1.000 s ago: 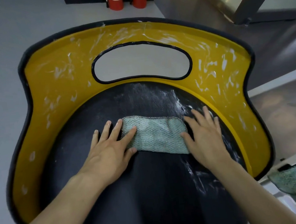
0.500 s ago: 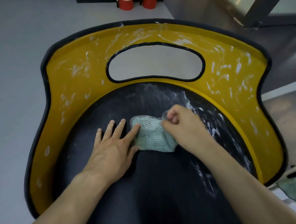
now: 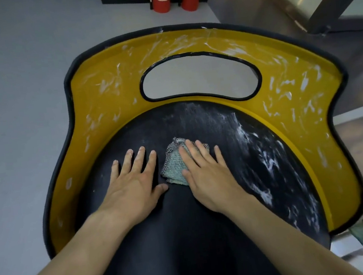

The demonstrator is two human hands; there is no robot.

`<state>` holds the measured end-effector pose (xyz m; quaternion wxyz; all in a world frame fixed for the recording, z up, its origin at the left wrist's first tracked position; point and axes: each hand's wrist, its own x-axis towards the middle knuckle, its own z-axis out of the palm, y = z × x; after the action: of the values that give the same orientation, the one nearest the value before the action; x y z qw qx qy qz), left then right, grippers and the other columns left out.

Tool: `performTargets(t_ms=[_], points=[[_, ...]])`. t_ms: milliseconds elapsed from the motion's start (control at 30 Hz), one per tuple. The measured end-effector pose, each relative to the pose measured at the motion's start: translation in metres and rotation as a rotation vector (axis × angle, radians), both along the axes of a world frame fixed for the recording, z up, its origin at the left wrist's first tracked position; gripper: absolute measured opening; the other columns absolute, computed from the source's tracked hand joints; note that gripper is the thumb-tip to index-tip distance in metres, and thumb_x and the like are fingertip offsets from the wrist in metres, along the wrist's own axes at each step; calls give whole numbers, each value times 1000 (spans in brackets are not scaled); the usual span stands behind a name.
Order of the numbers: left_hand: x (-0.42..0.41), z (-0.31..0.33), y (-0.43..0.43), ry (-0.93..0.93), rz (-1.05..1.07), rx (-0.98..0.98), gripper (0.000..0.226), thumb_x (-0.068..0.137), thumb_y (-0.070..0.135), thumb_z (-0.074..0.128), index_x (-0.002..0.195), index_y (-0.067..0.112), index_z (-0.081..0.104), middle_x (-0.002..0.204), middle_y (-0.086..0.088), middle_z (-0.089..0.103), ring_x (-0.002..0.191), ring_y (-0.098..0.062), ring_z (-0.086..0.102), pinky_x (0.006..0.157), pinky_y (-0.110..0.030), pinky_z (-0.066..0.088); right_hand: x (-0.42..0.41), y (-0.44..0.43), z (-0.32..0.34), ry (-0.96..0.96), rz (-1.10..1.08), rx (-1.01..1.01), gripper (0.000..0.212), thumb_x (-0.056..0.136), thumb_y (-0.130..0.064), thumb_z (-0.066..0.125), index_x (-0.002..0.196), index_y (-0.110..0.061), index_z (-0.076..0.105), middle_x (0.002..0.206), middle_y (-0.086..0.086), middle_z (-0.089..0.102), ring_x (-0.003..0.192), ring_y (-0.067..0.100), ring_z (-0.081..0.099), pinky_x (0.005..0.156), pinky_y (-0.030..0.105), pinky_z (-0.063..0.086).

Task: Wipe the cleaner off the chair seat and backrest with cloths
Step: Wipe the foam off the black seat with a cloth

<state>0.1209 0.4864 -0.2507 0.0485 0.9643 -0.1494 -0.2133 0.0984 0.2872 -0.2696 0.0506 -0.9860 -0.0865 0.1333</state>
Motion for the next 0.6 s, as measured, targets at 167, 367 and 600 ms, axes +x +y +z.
performTargets(t_ms=[167, 367, 600], points=[[-2, 0, -7, 20, -44, -39, 92, 96, 70, 37, 158, 30, -18, 165, -3, -26, 151, -24, -26, 124, -48, -8, -56, -23, -1, -28, -39, -61, 61, 106, -47, 12, 161, -25, -3, 168, -6, -10, 155, 16, -8, 122, 56, -2], [-13, -16, -18, -28, -86, -58, 107, 75, 92, 15, 154, 34, -28, 159, -4, -38, 145, -24, -39, 122, -49, -17, -74, -38, -4, 26, -130, -99, 63, 106, -53, 15, 161, -22, 11, 169, -1, 9, 155, 25, 10, 116, 60, 6], [-14, -19, -19, -25, -72, -58, 106, 76, 91, 21, 153, 36, -29, 158, -2, -40, 144, -24, -41, 121, -50, -18, 82, -49, -1, 114, -321, -104, 62, 105, -52, 3, 156, -28, -23, 163, -4, -31, 151, 22, -27, 117, 63, -15]])
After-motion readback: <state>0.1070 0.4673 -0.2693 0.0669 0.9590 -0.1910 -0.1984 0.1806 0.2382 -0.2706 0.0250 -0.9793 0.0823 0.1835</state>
